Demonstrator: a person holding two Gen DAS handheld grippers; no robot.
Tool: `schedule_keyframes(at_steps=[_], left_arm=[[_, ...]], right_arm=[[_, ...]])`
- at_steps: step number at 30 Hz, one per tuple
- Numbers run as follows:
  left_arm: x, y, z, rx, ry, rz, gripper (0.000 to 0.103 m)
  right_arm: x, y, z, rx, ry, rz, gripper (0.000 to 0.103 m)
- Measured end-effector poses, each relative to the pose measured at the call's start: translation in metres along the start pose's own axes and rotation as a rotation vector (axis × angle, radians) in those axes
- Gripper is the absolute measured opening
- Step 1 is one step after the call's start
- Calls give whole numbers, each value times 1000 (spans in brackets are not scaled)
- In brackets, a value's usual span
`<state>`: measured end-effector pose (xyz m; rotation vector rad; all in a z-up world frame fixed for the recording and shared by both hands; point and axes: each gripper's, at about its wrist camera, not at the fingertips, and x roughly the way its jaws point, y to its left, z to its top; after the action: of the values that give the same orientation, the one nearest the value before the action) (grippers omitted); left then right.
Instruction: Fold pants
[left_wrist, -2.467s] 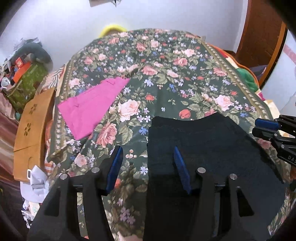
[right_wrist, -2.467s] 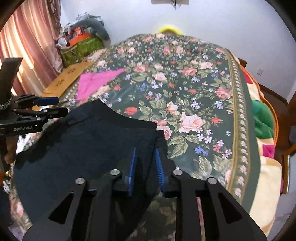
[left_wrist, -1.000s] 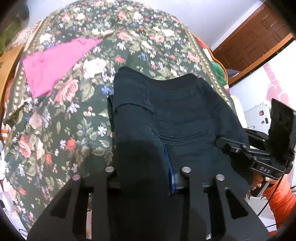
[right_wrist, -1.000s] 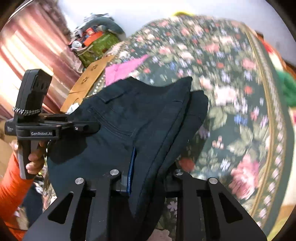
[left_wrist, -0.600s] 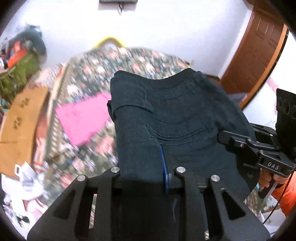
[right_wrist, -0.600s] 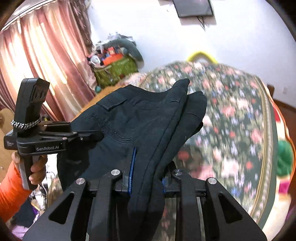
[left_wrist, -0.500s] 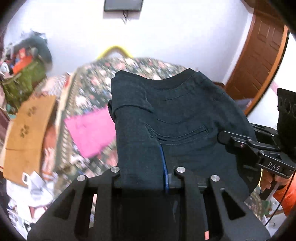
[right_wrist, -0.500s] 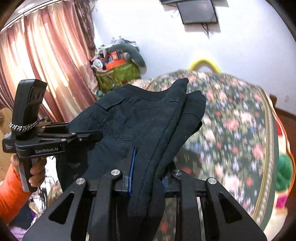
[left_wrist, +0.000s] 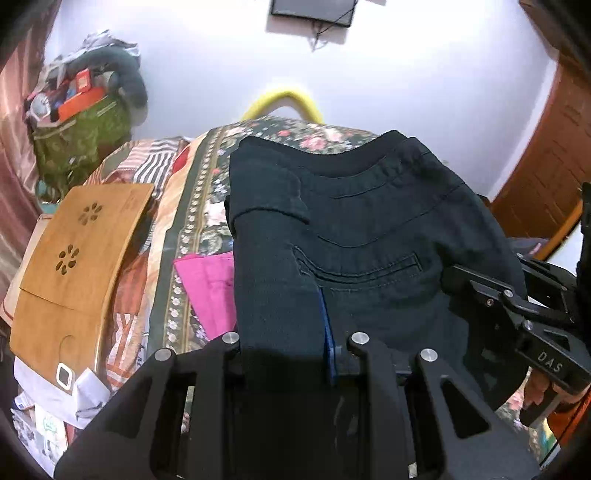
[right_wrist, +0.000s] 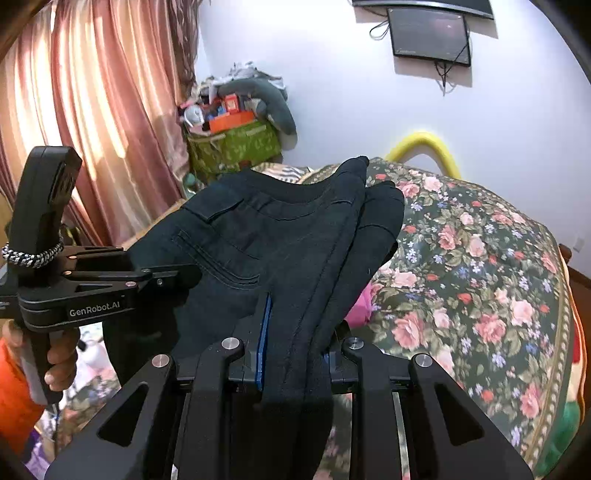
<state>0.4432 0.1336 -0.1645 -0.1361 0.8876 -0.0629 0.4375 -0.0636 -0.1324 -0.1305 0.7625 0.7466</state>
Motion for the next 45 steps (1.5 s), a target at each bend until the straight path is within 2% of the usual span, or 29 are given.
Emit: schedule_keyframes(at_steps=[7, 10, 14, 16, 19, 21, 22, 26, 31, 34, 38, 45], left_arm=[[69, 33, -6, -58, 48, 49, 23], [100, 38, -12, -53, 64, 83, 23], [143, 50, -21, -54, 132, 95, 24], [159, 54, -26, -54, 167, 102, 27], [165, 59, -36, -61, 179, 132, 38], [154, 59, -39, -71, 177, 152, 48], [149, 62, -41, -83, 175, 165, 50], [126, 70, -50, -93, 193, 166, 50], [75, 57, -57, -46, 142, 210, 50], [24, 43, -57, -23, 63, 205, 50], [-59, 17, -56, 13, -86, 205, 50], [-192, -24, -77, 49, -326, 173, 50]], right_arm=[[68, -8, -4, 10, 72, -25, 19], [96, -15, -11, 19, 118, -42, 19], [125, -26, -27, 65, 207, -52, 21], [132, -28, -36, 61, 244, -71, 22], [125, -32, -46, 87, 254, -59, 26], [113, -33, -48, 110, 255, -48, 29], [108, -33, -48, 114, 254, -47, 29], [81, -21, -54, 66, 244, -76, 29], [26, -9, -53, 49, 145, -74, 29], [-15, 4, -46, 37, 55, -59, 29], [-82, 28, -37, 21, -92, -47, 29], [-192, 86, -42, -25, -325, -18, 29]])
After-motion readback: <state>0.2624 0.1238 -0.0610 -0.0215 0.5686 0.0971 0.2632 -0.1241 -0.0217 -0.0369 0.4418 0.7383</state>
